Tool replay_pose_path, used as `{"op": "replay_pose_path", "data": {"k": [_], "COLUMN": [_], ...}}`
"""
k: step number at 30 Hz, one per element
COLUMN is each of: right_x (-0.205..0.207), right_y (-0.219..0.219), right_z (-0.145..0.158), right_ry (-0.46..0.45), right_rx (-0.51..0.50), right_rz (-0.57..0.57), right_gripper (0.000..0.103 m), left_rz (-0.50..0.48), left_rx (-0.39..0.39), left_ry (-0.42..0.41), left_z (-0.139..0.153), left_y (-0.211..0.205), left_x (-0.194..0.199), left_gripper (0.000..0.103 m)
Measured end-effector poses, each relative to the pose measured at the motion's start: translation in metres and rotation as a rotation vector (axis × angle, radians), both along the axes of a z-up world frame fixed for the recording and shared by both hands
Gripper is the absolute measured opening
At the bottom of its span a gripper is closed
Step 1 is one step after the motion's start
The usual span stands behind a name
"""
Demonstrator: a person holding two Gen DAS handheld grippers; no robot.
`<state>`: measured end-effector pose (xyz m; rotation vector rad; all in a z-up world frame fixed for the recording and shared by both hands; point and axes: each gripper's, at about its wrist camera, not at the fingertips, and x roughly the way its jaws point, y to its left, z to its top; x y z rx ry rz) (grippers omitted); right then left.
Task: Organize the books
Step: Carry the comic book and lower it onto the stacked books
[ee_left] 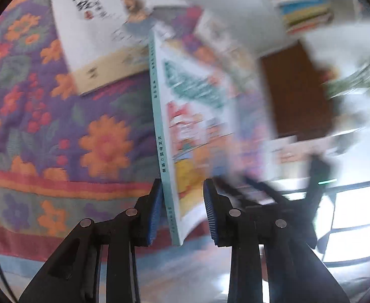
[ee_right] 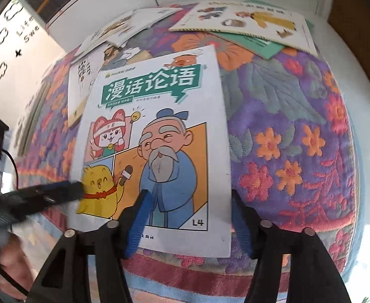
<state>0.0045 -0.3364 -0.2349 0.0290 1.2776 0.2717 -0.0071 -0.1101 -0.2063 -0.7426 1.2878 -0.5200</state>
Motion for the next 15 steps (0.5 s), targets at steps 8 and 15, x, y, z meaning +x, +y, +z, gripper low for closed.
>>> {"op": "replay_pose_path", "data": {"k": [8,15], "right_x": [0.002,0.001], "right_y": [-0.025,-0.056], "right_z": [0.002,0.001], "right_ry": [0.04,0.079], "right_rx": [0.14,0.295], "right_rz": [-0.081,-0.175], "right_gripper": [0.065,0.065], "left_rz": [-0.062,0.045], "left_rx": [0.191,-0.113], "left_ry": [-0.098,0.017], "left_z": [0.019,-0.002], "left_y": [-0.035,0.01], "left_x": [0.006,0.004], "left_gripper": [0.028,0.028]}}
